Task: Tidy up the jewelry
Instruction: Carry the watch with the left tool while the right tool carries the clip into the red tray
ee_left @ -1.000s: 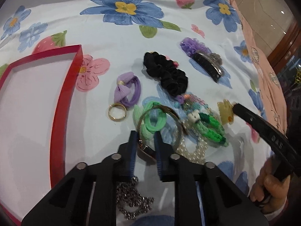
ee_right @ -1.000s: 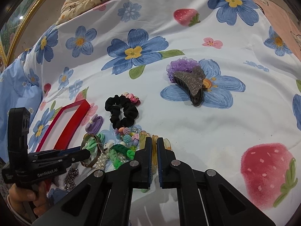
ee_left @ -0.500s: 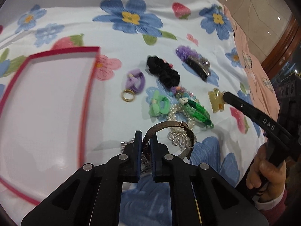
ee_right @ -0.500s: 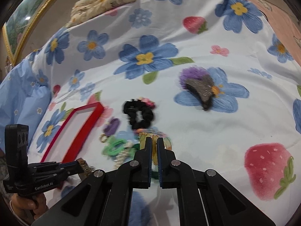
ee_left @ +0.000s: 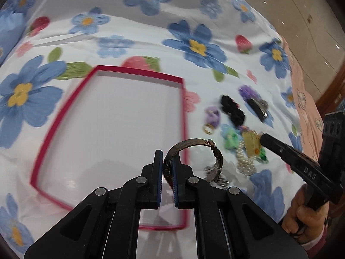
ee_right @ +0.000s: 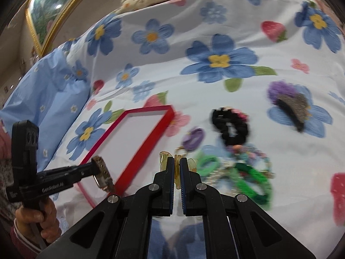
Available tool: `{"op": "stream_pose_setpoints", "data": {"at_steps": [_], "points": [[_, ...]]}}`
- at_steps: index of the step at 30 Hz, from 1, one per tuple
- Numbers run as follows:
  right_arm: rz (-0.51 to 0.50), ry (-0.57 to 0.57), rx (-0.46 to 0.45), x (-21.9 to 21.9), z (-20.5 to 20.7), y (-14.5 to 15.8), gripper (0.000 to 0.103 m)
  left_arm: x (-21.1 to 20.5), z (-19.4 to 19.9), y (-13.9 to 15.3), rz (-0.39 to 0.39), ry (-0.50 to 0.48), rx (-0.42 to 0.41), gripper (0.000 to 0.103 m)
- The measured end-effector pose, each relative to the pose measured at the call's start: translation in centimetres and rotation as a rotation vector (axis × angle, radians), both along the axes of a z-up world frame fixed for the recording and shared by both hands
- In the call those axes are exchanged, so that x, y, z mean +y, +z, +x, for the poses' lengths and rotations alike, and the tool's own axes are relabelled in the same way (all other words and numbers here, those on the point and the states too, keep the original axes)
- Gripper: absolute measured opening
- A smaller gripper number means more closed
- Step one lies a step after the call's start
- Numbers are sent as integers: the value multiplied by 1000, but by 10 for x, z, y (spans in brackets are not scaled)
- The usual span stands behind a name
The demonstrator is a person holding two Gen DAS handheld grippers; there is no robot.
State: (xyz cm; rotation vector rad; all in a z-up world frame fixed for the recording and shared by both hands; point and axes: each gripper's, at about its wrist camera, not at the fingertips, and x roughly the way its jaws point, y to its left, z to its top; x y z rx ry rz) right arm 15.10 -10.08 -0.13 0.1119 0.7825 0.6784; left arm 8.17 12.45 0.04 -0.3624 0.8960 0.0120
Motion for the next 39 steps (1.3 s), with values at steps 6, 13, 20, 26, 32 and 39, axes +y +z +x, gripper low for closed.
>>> {"op": "stream_pose_setpoints", "data": {"at_steps": [6, 13, 20, 26, 32, 39], "points": [[-1, 90, 12, 44, -3, -1, 4, 38, -9, -6, 23, 69, 22, 6], [3, 196, 31, 98, -3, -6, 4, 73, -11, -19, 45, 119, 76, 6], [-39, 282, 72, 140, 1, -22, 4, 95, -7, -40, 48, 141, 158, 6], [-109, 333, 102, 162, 2, -40, 4, 98, 0, -50, 52, 126, 191, 7], [-158, 345, 105, 172, 5, -47, 4, 100, 16, -55, 71, 115, 218, 7], [-168, 356, 110, 172, 9, -50, 6, 96, 22, -59, 81, 104, 223, 7]]}}
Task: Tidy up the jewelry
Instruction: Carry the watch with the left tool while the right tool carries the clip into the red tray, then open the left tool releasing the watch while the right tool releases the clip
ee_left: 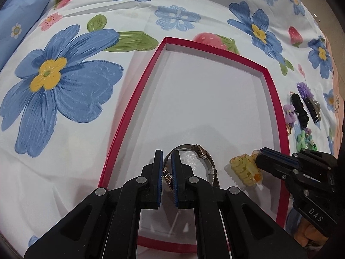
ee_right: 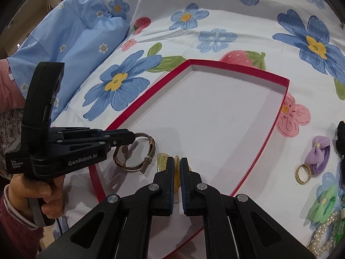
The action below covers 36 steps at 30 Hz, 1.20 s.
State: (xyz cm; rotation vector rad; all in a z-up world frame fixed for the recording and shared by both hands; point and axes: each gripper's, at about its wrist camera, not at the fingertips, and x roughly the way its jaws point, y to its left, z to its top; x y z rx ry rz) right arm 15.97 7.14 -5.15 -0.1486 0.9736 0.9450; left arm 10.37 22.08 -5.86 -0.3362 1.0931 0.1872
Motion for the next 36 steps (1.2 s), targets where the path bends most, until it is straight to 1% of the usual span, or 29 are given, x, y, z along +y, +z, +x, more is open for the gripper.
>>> {"op": "stream_pose_setpoints", "data": {"at_steps": [1, 7, 9, 10, 11, 12, 14, 17, 19, 20, 21, 23, 25, 29, 33, 36], "points": [[2, 4, 6, 0, 0, -1, 9, 0, 0, 0, -4, 3, 0, 7], [10, -4, 17, 0, 2, -1, 11, 1, -1, 1, -1, 12, 1, 8], [10, -10, 13, 0, 1, 0, 11, 2, -3, 3, 2, 17, -4, 11], [14, -15, 12, -2, 1, 1, 13, 2, -3, 4, 5, 20, -5, 12], [21, -22, 11, -3, 1, 3, 14, 3, -4, 5, 6, 25, -7, 16], [29, -28, 11, -5, 1, 5, 20, 3, -5, 6, 5, 29, -10, 18], [47, -38, 6, -9, 1, 9, 27, 2, -8, 11, 4, 35, -22, 18], [77, -65, -12, -19, -1, 18, 27, 0, -13, 21, -6, 40, -55, 22], [102, -89, -17, -30, -1, 24, 27, -2, -17, 30, -24, 48, -92, 27], [116, -106, -21, -38, -1, 27, 29, -3, -18, 33, -31, 49, -104, 30], [124, -117, -23, -44, -1, 30, 34, -6, -19, 37, -40, 50, -122, 31], [140, -150, -30, -60, 0, 35, 39, -12, -20, 43, -48, 47, -148, 31], [145, -180, -33, -75, 2, 37, 40, -21, -20, 48, -62, 38, -165, 32], [152, -246, -42, -106, 4, 41, 40, -40, -20, 54, -86, 24, -204, 39], [164, -322, -50, -141, 6, 42, 40, -60, -15, 57, -96, -18, -207, 39], [161, -369, -55, -163, 9, 42, 40, -76, -10, 57, -101, -52, -202, 42]]}}
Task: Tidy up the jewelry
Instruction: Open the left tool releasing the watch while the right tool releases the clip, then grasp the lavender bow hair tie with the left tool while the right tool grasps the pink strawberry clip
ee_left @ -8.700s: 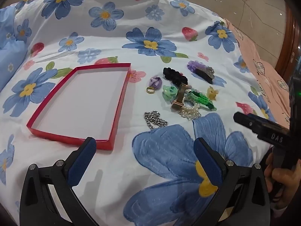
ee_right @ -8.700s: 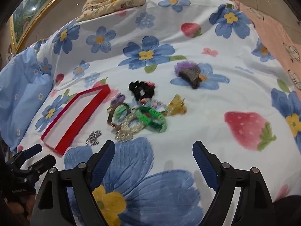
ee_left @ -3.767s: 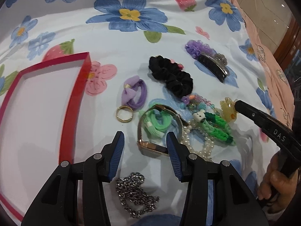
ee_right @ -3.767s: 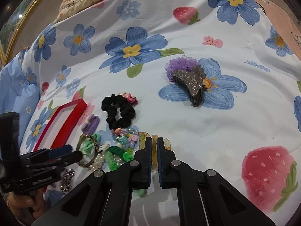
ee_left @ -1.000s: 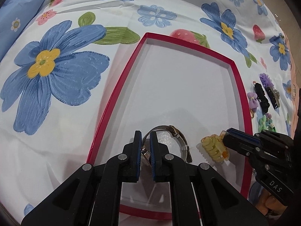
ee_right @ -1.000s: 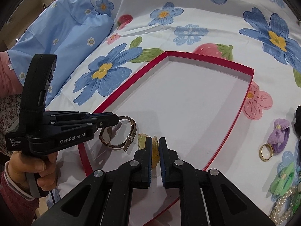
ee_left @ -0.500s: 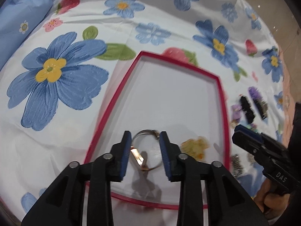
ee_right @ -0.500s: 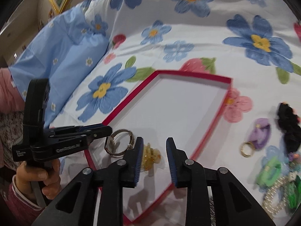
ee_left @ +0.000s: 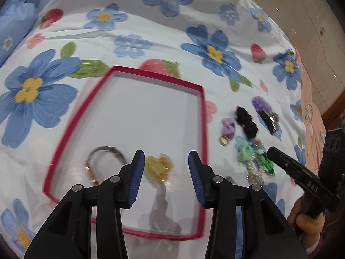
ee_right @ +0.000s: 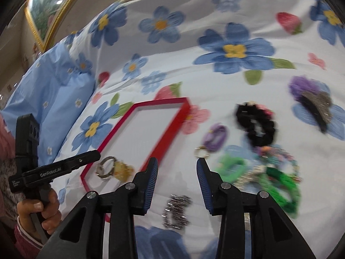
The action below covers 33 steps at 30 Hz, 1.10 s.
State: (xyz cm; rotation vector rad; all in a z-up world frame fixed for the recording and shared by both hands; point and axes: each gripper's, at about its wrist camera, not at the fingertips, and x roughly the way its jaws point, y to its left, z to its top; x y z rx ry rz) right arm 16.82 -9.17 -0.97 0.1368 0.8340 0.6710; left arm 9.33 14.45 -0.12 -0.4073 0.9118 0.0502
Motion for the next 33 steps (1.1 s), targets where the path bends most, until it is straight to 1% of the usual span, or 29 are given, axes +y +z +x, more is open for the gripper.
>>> {"op": "stream_pose_setpoints", "data": {"at_steps": [5, 13, 22, 26, 33], "points": [[0, -68, 0, -31, 6, 1, 40, -25, 9, 4, 8, -53, -3, 42], [9, -123, -19, -60, 13, 6, 40, -50, 24, 8, 27, -106, -3, 45], [-10, -128, -10, -66, 32, 0, 40, -70, 47, 6, 37, -159, 14, 45], [-28, -139, 2, -70, 49, -6, 40, -80, 61, 3, 47, -187, 24, 45], [-91, -129, -12, -69, 86, -12, 39, -93, 89, -6, 59, -213, 42, 45]]}}
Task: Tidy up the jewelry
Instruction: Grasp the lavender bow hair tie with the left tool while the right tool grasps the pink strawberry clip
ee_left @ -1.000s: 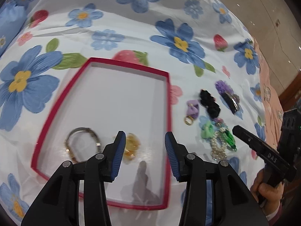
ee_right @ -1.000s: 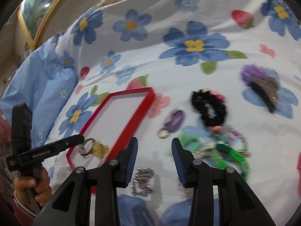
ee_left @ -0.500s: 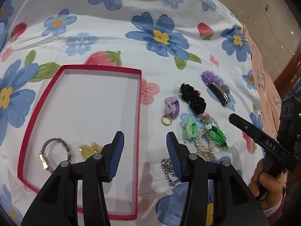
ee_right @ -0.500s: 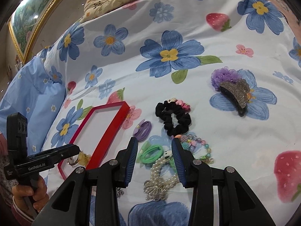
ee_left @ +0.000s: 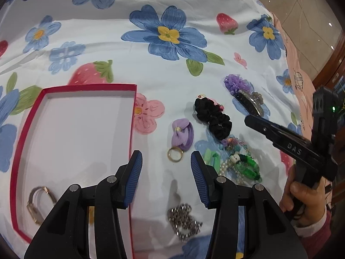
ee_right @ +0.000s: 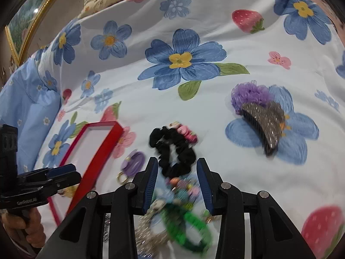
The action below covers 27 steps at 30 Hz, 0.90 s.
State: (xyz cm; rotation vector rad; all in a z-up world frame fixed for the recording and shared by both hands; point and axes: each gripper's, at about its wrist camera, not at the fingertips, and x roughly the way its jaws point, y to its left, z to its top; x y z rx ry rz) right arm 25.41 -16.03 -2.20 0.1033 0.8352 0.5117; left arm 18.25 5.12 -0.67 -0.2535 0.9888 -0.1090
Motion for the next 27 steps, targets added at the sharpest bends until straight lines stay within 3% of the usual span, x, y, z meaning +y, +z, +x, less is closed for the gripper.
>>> {"op": "stream_pose_setpoints", "data": {"at_steps": [9, 17, 20, 21, 22, 23, 27], "points": [[-151, 86, 42, 14, 51, -28, 37, -13, 33, -18, 42, -32, 42, 45], [-200, 181, 22, 39, 69, -36, 36, -27, 58, -44, 48, -75, 102, 45], [-209, 191, 24, 46, 74, -40, 28, -31, 62, -49, 71, -83, 106, 38], [-212, 186, 23, 46, 75, -40, 20, -31, 63, -49, 77, -85, 102, 31], [-212, 180, 23, 45, 75, -40, 19, -30, 64, -49, 77, -86, 99, 27], [-201, 176, 26, 44, 75, -40, 18, -30, 65, -49, 75, -88, 98, 13], [-148, 135, 27, 33, 72, -34, 17, -29, 64, -46, 55, -110, 88, 11]]}}
